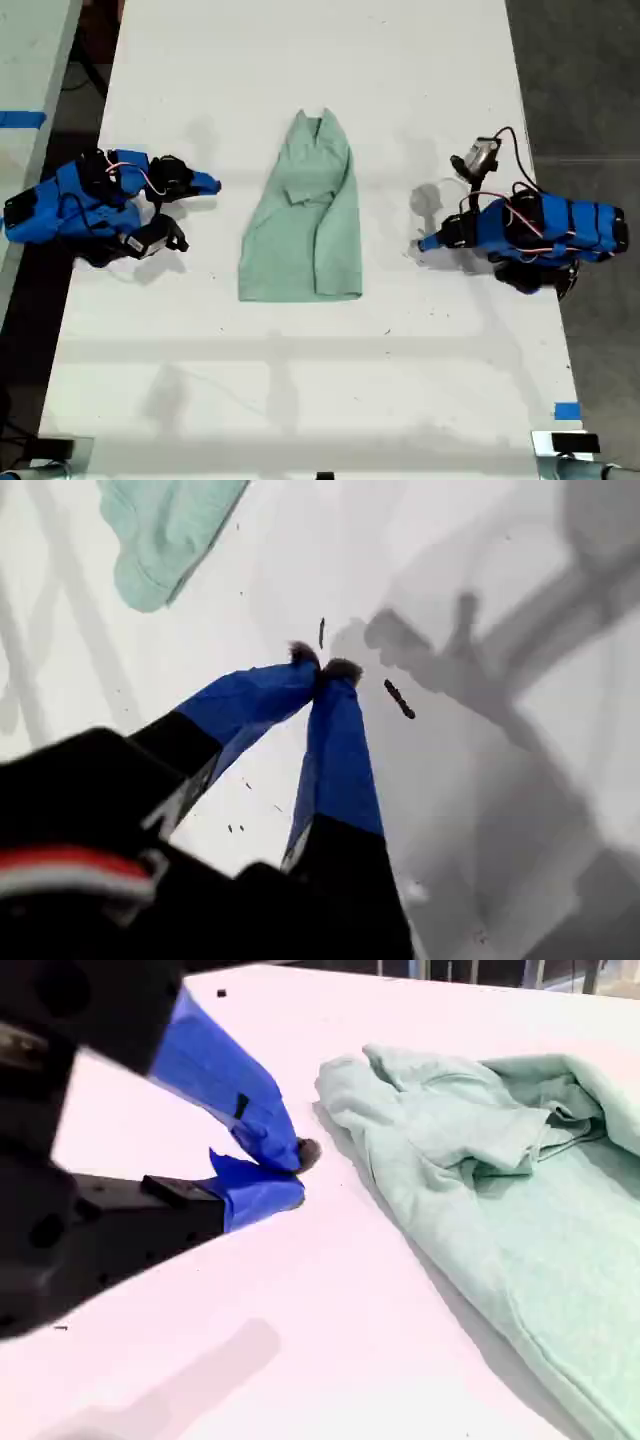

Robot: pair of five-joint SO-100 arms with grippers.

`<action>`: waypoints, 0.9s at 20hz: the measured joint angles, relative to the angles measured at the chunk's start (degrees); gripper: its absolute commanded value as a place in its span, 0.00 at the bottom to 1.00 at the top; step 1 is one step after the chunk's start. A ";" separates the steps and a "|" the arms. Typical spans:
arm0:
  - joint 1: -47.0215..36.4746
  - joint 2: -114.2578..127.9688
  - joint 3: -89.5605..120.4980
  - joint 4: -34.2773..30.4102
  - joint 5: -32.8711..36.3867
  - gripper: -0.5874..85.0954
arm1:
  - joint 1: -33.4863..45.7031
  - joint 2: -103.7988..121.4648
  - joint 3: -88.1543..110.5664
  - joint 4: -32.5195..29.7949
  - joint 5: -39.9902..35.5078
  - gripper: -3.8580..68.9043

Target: Fold t shirt

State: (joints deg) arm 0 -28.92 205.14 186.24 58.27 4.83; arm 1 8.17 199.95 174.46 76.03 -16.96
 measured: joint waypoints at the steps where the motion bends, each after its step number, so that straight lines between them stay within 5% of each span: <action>1: 0.09 -0.18 0.00 -0.18 -0.18 0.02 | 0.00 0.00 0.00 0.00 0.00 0.08; 4: 7.38 -22.24 -15.82 1.67 -1.32 0.15 | 1.23 0.00 0.00 0.00 0.18 0.08; 9: 16.44 -76.55 -50.45 4.57 -3.16 0.19 | 0.97 0.00 0.00 0.00 0.53 0.08; 18: 24.96 -105.38 -60.47 -4.04 -6.86 0.21 | 0.97 0.00 0.00 0.00 0.53 0.08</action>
State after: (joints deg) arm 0 -3.96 99.76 125.77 54.23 -2.02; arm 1 9.14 199.95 174.46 76.03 -16.44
